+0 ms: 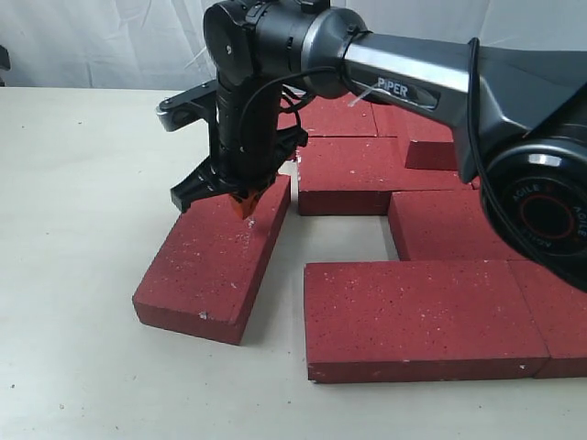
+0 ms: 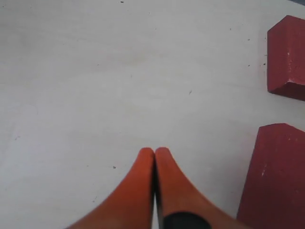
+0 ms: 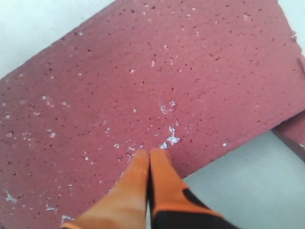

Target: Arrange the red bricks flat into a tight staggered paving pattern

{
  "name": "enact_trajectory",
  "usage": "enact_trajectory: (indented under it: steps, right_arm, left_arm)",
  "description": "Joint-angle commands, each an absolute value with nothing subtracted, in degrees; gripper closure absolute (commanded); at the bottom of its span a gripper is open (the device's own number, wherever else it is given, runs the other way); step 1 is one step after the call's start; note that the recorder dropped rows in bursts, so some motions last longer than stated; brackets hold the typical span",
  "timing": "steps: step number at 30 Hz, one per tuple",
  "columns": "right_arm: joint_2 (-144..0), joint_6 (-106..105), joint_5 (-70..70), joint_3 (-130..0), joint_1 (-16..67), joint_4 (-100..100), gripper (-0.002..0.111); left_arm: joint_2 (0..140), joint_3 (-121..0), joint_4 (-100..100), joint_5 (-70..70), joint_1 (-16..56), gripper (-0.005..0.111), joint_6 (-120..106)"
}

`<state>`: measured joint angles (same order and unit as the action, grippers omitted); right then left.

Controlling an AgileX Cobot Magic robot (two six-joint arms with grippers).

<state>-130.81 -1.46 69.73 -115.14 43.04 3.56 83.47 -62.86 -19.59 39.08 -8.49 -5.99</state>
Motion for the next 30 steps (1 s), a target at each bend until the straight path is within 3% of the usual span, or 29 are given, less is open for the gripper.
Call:
enact_trajectory:
  steps: [1,15,30]
  right_arm:
    - [-131.01,-1.41,69.96,-115.09,43.06,4.87,0.109]
    - [-134.84,-2.70,62.76,-115.09,52.47,20.71,0.109]
    - [-132.79,-1.01,53.90,-115.09,49.25,9.43,0.109]
  left_arm:
    - [83.01,-62.85,-21.77,37.99,-8.92,0.107,-6.63]
    - [83.01,-62.85,-22.55,37.32,-8.92,0.107,-6.63]
    - [83.01,-62.85,-22.45,37.91,-8.92,0.107,-6.63]
